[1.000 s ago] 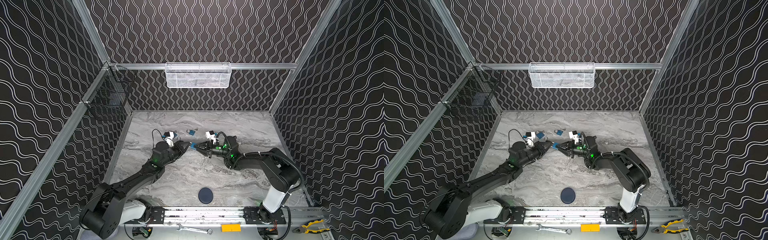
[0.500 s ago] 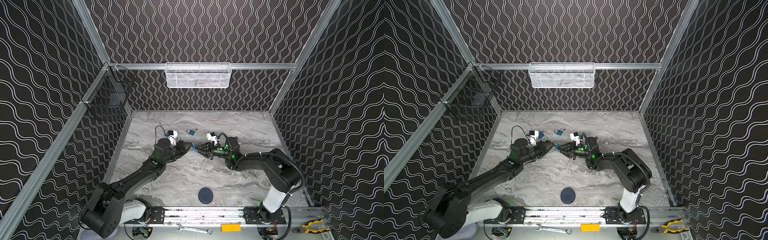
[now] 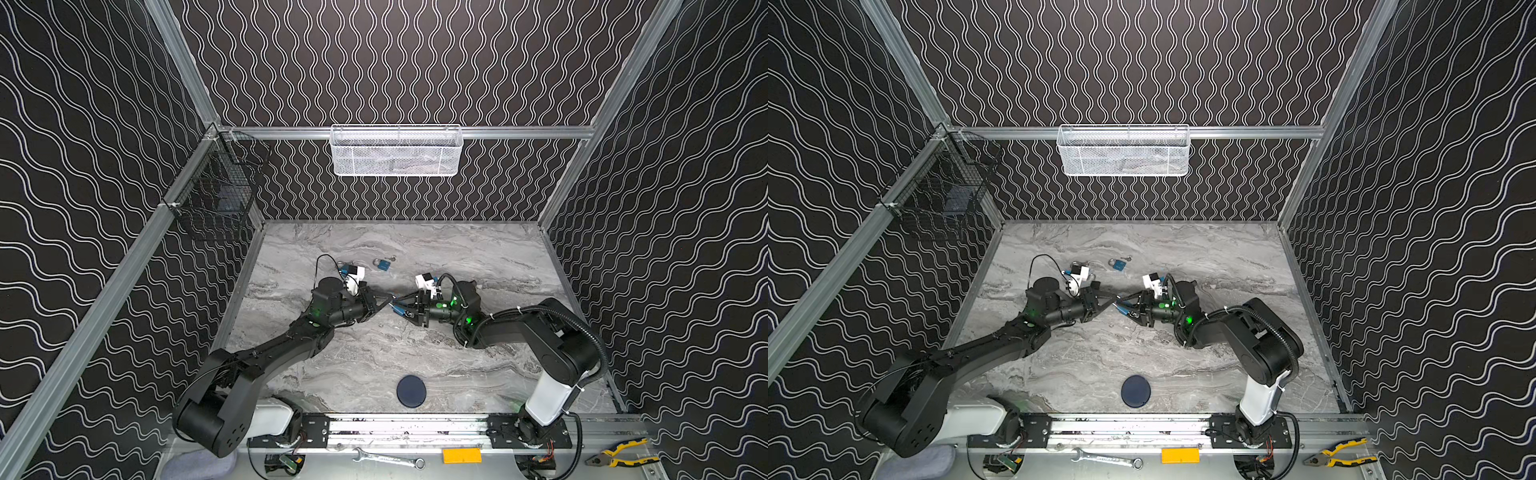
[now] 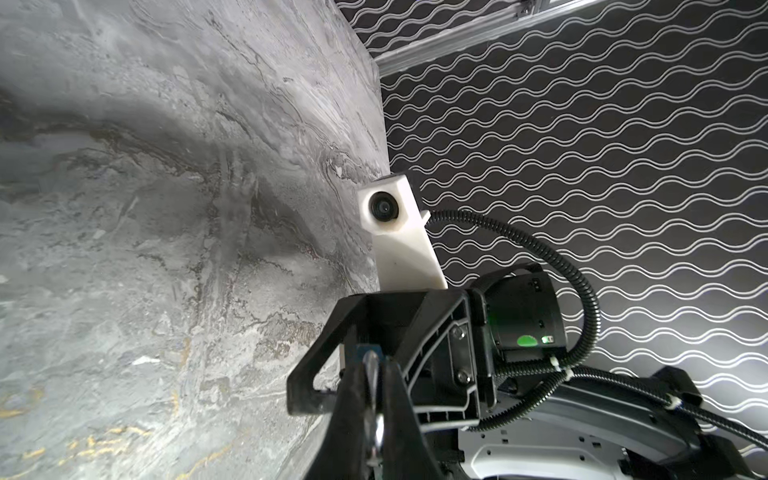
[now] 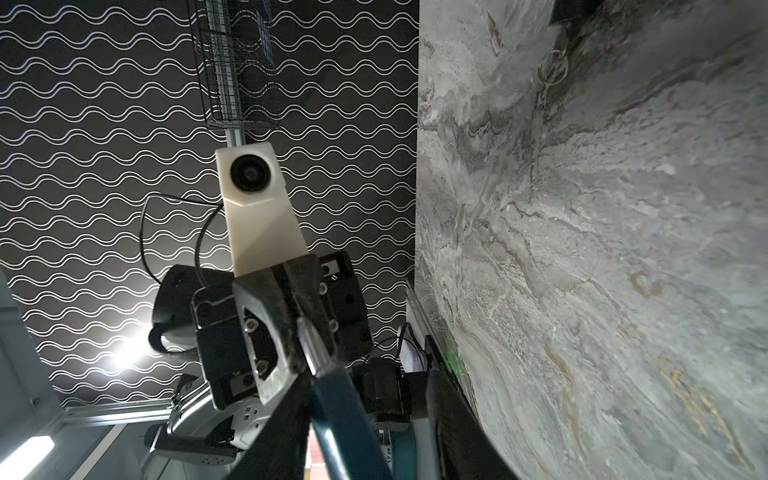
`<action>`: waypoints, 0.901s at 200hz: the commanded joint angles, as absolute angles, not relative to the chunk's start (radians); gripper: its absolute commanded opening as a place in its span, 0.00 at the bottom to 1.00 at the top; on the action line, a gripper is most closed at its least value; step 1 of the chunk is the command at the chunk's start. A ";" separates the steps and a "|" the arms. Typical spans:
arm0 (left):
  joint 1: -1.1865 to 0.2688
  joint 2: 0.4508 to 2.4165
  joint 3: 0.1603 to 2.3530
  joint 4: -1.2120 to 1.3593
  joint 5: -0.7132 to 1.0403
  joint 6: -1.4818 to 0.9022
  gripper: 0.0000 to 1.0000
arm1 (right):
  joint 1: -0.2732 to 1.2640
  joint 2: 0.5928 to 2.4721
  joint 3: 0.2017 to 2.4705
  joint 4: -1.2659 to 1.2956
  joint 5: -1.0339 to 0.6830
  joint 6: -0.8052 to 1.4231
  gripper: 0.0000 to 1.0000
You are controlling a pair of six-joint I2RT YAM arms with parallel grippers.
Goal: Lock with the key
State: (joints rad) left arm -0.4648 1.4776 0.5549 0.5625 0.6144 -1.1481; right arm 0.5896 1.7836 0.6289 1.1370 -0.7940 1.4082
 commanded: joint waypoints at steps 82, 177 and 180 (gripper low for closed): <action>-0.454 1.494 0.537 0.675 0.647 -1.164 0.00 | 0.574 1.650 0.535 1.036 -0.713 1.302 0.54; -0.451 1.488 0.551 0.632 0.634 -1.157 0.00 | 0.576 1.628 0.461 1.136 -0.700 1.322 0.53; -0.451 1.489 0.552 0.634 0.635 -1.158 0.00 | 0.575 1.624 0.459 1.135 -0.700 1.321 0.52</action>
